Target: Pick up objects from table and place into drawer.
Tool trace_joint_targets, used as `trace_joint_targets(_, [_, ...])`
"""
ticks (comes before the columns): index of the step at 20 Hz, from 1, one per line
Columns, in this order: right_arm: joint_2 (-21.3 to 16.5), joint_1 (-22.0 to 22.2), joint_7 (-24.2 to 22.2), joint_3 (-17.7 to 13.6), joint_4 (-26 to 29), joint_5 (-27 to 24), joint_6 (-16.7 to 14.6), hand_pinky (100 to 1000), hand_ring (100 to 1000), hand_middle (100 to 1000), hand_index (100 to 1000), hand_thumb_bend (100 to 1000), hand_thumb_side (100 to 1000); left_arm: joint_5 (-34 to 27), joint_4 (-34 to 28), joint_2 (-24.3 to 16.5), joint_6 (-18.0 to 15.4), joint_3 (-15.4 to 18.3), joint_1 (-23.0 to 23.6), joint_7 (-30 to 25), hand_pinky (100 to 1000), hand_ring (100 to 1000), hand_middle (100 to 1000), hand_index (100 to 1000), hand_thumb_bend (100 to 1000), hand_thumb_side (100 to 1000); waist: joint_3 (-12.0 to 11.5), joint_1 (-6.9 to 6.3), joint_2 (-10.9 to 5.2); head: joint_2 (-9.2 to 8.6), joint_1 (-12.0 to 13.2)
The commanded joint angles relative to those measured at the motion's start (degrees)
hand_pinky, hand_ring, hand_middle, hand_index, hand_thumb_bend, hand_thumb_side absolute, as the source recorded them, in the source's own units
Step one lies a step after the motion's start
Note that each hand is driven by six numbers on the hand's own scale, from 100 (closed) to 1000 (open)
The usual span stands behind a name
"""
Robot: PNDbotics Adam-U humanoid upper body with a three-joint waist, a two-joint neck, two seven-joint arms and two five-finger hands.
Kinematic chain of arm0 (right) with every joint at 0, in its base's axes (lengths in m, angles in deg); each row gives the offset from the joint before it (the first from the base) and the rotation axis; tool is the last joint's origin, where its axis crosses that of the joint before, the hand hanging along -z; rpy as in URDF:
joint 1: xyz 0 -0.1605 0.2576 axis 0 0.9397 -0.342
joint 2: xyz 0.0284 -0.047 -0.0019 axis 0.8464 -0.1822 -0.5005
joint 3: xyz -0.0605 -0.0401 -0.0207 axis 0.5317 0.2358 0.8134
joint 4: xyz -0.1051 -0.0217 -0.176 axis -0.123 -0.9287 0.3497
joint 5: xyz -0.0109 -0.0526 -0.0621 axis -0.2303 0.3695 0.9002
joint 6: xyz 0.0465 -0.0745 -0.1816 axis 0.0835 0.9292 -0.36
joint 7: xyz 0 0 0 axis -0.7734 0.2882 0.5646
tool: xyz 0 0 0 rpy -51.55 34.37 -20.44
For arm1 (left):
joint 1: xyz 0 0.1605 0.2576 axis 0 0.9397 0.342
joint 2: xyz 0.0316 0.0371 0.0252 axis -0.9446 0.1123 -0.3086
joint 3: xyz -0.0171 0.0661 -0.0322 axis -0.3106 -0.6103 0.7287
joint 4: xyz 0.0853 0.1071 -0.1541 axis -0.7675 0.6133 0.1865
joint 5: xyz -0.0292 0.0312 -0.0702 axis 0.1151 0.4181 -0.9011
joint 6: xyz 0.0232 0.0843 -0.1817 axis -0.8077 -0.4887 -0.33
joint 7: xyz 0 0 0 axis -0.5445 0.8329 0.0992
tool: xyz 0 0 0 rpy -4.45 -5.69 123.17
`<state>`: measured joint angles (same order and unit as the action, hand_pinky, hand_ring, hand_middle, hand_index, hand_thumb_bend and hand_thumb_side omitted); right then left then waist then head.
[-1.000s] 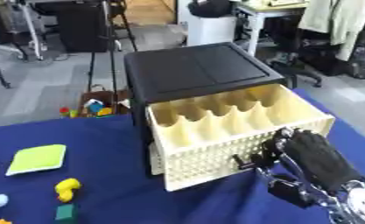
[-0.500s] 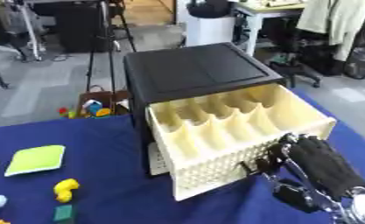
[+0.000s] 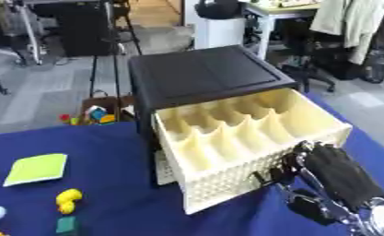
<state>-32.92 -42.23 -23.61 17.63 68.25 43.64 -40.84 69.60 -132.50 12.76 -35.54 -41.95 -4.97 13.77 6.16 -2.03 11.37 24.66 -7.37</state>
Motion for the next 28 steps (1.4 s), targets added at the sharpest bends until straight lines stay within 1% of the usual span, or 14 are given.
trace_joint_targets(1, [-1.1, -0.7, 0.0, -0.5, 0.5, -0.9, -1.0, 303, 286, 193, 237, 300, 157, 0.1, -0.7, -1.2, 0.1, 0.2, -0.3, -0.2, 688, 783, 819, 857, 335, 1000, 0.0, 0.26, -1.05, 0.52, -0.3])
trace_joint_targets(13, [-0.7, -0.5, -0.6, -0.2, 0.5, -2.6, -3.4, 305, 281, 187, 235, 315, 153, 0.0, -0.7, -1.3, 0.2, 0.1, -0.1, -0.5, 688, 783, 819, 858, 333, 1000, 0.0, 0.61, -1.89, 0.91, -0.5])
trace_joint_targets(20, [-0.5, -0.3, -1.2, -0.2, 0.5, -3.8, -4.9, 305, 277, 184, 233, 322, 153, 0.0, -0.7, -1.3, 0.2, 0.1, 0.0, -0.6, 688, 783, 819, 857, 332, 1000, 0.0, 0.76, -2.12, 0.94, -0.5])
trace_joint_targets(24, [-0.6, 0.1, -1.1, -0.5, 0.5, -3.8, -4.6, 305, 278, 185, 234, 321, 153, 0.0, -0.7, -1.3, 0.2, 0.2, 0.1, -0.5, 688, 783, 819, 858, 331, 1000, 0.2, 0.82, -2.19, 1.02, -0.5])
trace_joint_targets(28, [-0.7, 2.2, -0.7, -1.8, 0.5, -2.8, -3.2, 306, 283, 188, 236, 312, 154, 0.1, -0.7, -1.5, 0.2, 0.3, 0.3, -0.4, 688, 784, 819, 858, 331, 1000, 0.7, 0.90, -2.28, 1.21, -0.2])
